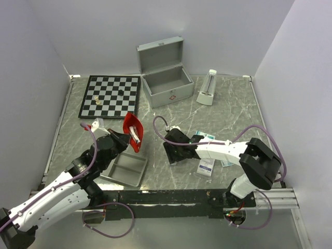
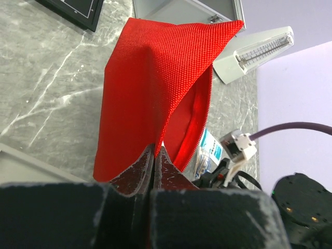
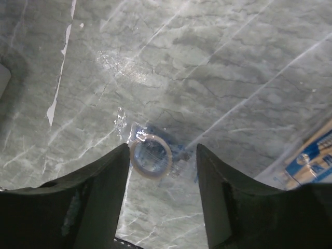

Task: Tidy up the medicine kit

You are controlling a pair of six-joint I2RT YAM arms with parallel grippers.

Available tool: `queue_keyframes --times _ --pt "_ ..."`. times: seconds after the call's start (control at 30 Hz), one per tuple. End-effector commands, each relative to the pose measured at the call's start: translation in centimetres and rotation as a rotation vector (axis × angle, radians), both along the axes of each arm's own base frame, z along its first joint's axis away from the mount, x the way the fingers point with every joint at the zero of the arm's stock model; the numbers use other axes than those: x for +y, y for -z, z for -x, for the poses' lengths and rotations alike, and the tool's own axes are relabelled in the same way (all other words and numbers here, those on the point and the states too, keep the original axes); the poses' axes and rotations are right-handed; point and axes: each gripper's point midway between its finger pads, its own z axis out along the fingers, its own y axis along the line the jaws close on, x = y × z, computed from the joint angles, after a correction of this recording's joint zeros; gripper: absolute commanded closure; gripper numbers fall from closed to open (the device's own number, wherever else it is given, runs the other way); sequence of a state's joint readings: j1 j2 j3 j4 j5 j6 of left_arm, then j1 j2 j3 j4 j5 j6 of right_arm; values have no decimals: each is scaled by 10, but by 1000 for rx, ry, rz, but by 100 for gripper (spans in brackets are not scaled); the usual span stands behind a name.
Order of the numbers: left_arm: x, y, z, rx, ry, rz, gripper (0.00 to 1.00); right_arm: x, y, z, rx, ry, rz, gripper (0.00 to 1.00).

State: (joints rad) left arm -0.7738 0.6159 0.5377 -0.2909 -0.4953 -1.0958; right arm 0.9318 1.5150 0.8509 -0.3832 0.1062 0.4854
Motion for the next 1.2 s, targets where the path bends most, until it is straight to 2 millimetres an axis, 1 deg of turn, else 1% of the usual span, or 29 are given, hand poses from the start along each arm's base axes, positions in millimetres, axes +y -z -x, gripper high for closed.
queue_keyframes --times 0.0,0.13,0.23,0.27,0.33,0.53,0.63,0.67,0.7,0.8,0.9,0.97,1.17 --pt "6 -10 -1 -31 -24 8 99 16 -4 -4 6 -15 -33 43" --pt "7 -8 -1 -23 -25 3 99 10 7 2 32 -4 -18 50" --pt "6 -7 0 -21 -22 3 99 8 10 5 40 6 -24 60" --pt "6 -7 0 -21 -21 6 99 8 9 5 39 8 -26 65" --pt "6 -8 0 -21 -21 6 99 8 5 4 31 10 -35 72" --pt "5 -7 -1 -20 -25 11 99 8 -9 -9 -20 51 -48 86" --pt "4 -6 -2 -17 -23 7 99 9 -21 -14 -43 79 -76 94" --pt "3 -6 -3 -16 -19 5 99 8 -28 -16 -55 89 -91 98" --pt "2 -4 -3 -12 -17 0 99 9 -35 -19 -70 99 -106 100" --pt "-3 -8 -7 -27 -12 18 99 6 -56 -26 -121 135 -147 100" --pt "-15 -16 -13 -45 16 30 99 3 -85 -32 -174 161 -221 100" --pt "-22 -18 -17 -39 32 24 99 2 -110 -33 -215 167 -282 100" --pt "-51 -25 -25 -29 122 39 99 14 -176 -28 -309 109 -484 100"
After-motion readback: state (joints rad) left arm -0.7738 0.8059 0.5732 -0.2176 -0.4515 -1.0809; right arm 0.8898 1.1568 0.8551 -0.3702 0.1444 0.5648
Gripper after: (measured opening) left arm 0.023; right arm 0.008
